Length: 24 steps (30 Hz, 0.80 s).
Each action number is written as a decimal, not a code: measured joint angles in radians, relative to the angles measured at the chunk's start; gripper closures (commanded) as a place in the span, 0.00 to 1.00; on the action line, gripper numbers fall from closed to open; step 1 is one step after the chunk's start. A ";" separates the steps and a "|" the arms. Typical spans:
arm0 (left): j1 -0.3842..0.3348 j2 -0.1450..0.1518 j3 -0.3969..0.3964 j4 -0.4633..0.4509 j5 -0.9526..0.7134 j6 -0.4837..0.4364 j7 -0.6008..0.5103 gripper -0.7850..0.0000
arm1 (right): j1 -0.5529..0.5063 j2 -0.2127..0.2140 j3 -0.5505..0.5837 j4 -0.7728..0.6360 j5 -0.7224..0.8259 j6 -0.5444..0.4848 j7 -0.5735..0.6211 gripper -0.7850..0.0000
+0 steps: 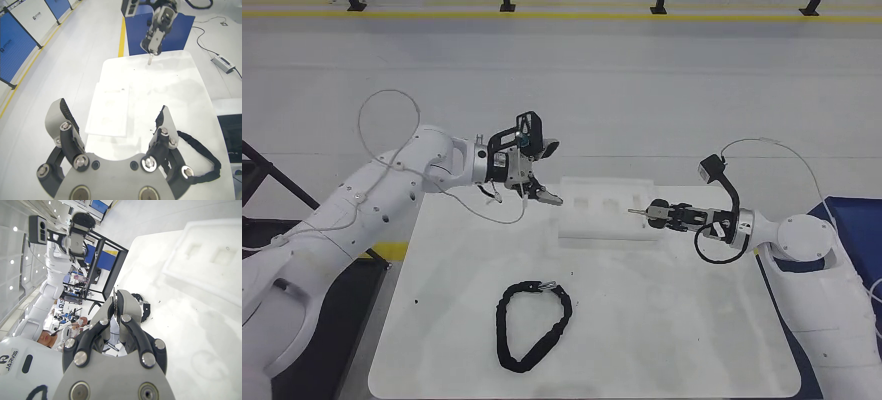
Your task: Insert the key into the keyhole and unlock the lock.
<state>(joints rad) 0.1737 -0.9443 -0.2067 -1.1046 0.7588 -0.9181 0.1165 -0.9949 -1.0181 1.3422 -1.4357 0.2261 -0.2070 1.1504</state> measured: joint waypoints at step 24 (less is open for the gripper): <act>0.200 -0.054 0.037 0.069 0.181 -0.094 -0.121 0.00 | 0.000 0.000 0.000 0.000 0.000 0.000 0.000 1.00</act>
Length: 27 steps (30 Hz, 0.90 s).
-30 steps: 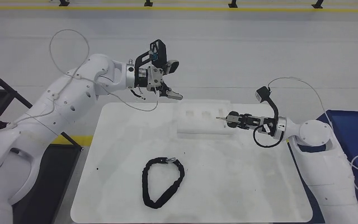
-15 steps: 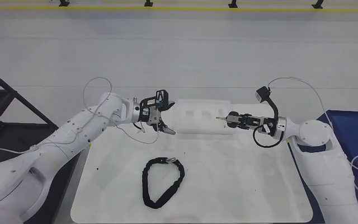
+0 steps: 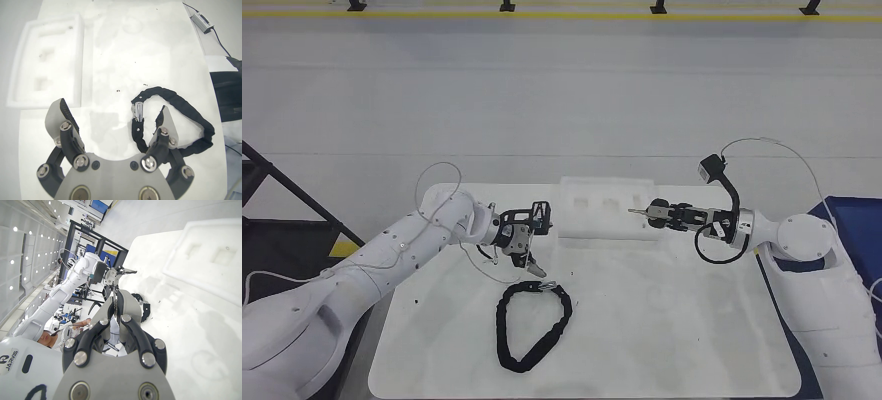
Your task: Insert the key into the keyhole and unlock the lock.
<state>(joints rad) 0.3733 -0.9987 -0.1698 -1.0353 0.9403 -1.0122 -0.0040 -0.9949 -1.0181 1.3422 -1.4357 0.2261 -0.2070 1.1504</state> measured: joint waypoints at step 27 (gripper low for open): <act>0.145 0.041 -0.043 -0.007 0.128 0.060 0.124 0.00 | 0.000 0.000 0.000 0.000 0.000 0.000 0.000 1.00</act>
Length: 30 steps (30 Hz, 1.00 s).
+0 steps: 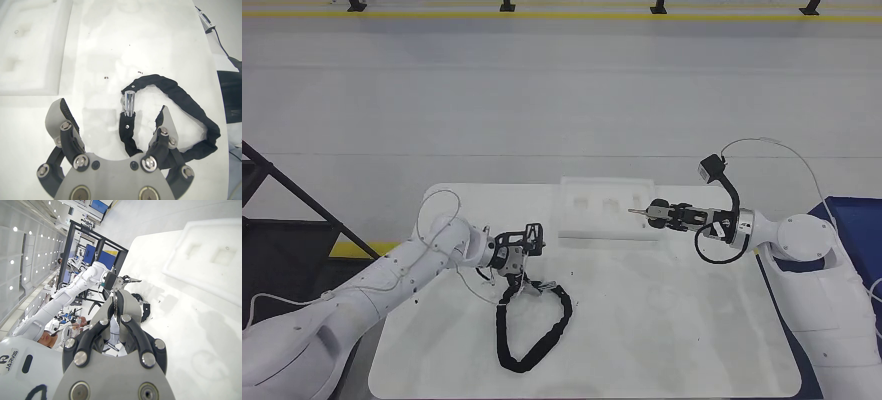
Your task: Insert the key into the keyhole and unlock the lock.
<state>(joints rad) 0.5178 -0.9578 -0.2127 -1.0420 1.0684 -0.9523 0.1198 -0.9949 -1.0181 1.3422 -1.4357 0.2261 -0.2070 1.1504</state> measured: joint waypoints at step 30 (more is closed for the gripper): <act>0.121 -0.043 -0.058 0.074 0.331 0.086 0.253 0.97 | 0.000 0.000 0.000 0.000 0.000 0.000 0.000 1.00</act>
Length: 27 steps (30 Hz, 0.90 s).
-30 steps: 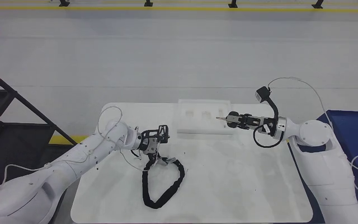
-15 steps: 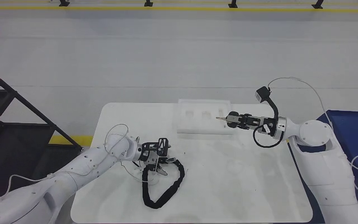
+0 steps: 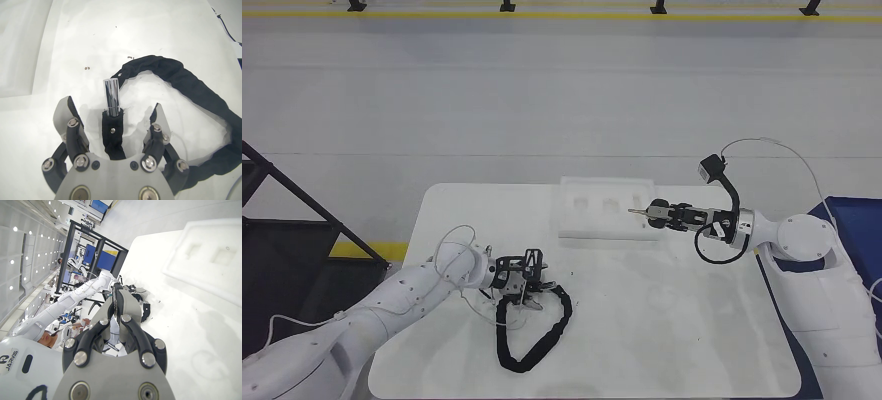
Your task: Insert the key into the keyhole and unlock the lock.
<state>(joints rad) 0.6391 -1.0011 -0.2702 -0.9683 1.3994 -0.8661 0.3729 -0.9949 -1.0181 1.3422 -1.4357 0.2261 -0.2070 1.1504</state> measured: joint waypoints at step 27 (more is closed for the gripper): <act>-0.027 -0.018 -0.115 -0.033 -0.058 -0.146 0.071 1.00 | 0.000 0.000 0.000 0.000 0.000 0.000 0.000 1.00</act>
<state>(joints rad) 0.6117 -1.0192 -0.3856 -1.0017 1.3409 -1.0123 0.4436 -0.9949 -1.0181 1.3422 -1.4357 0.2261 -0.2070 1.1504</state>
